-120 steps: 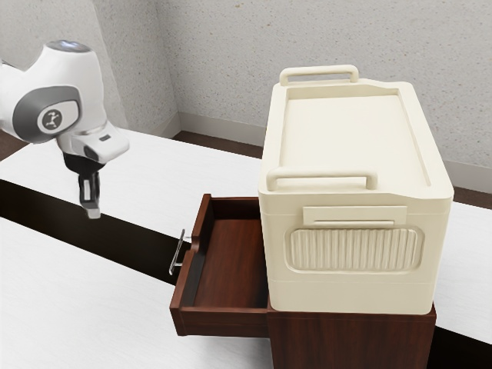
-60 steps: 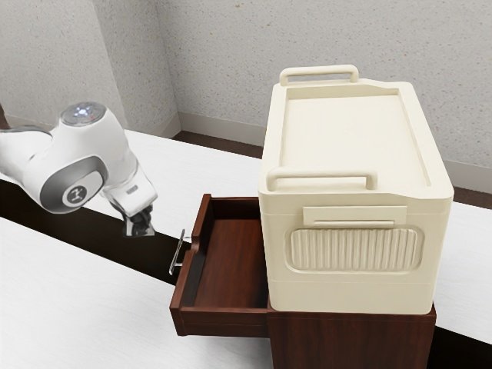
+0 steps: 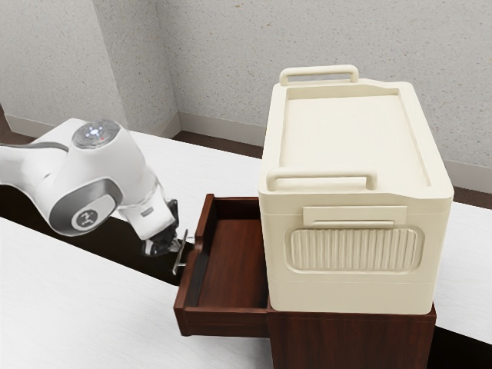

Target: Push the drawer handle with one arm to close the drawer

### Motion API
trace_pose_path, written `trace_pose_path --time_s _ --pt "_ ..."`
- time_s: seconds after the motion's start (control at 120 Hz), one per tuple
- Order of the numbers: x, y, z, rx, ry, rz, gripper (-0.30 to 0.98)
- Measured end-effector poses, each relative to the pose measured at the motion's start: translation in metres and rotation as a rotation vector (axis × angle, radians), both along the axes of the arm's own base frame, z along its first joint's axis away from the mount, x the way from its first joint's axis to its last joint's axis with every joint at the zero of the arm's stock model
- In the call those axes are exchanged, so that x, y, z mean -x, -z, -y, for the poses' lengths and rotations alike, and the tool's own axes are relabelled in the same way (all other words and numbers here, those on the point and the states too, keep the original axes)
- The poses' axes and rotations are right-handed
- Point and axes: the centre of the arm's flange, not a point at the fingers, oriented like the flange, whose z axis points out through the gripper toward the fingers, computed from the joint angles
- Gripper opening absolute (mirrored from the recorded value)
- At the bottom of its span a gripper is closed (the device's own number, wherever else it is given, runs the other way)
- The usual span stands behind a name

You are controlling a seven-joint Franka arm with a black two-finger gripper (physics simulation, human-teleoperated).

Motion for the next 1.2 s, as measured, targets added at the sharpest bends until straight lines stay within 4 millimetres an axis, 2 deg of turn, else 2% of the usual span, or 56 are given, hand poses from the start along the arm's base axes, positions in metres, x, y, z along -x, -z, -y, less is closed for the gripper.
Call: trace_pose_path --time_s 0.283,0.475,0.65,0.983,1.133,1.2 --pt "-0.006 0.003 0.013 0.048 -0.013 0.012 -0.11" --pt "-0.014 0.007 0.038 0.046 0.023 0.023 -0.10" --pt "-0.021 0.009 0.052 0.052 0.043 0.047 -0.10" --pt "-0.024 0.015 0.102 0.076 0.131 0.133 -0.10" --pt "-0.032 0.013 0.126 0.092 0.168 0.177 -0.10" --pt "-0.040 0.014 0.123 0.097 0.157 0.192 -0.11"
